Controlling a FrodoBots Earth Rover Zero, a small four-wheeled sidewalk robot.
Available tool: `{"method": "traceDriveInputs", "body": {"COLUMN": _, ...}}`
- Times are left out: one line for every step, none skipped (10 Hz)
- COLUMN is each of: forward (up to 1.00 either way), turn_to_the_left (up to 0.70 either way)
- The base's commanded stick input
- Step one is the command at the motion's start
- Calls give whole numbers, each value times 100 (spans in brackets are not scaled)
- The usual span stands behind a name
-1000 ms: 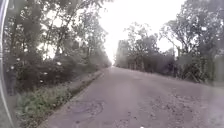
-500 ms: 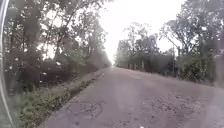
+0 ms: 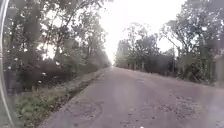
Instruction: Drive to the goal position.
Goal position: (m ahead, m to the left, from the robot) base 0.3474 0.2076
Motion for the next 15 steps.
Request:
{"method": "traceDriveInputs", "body": {"forward": 10, "turn_to_the_left": 1}}
{"method": "traceDriveInputs", "body": {"forward": 10, "turn_to_the_left": 1}}
{"method": "traceDriveInputs", "body": {"forward": 10, "turn_to_the_left": 1}}
{"method": "traceDriveInputs", "body": {"forward": 10, "turn_to_the_left": 1}}
{"method": "traceDriveInputs", "body": {"forward": 10, "turn_to_the_left": 1}}
{"method": "traceDriveInputs", "body": {"forward": 10, "turn_to_the_left": 1}}
{"method": "traceDriveInputs", "body": {"forward": 10, "turn_to_the_left": 1}}
{"method": "traceDriveInputs", "body": {"forward": 10, "turn_to_the_left": 1}}
{"method": "traceDriveInputs", "body": {"forward": 10, "turn_to_the_left": 1}}
{"method": "traceDriveInputs", "body": {"forward": 10, "turn_to_the_left": 1}}
{"method": "traceDriveInputs", "body": {"forward": 10, "turn_to_the_left": 1}}
{"method": "traceDriveInputs", "body": {"forward": 10, "turn_to_the_left": 1}}
{"method": "traceDriveInputs", "body": {"forward": 10, "turn_to_the_left": 1}}
{"method": "traceDriveInputs", "body": {"forward": 10, "turn_to_the_left": 1}}
{"method": "traceDriveInputs", "body": {"forward": 10, "turn_to_the_left": 1}}
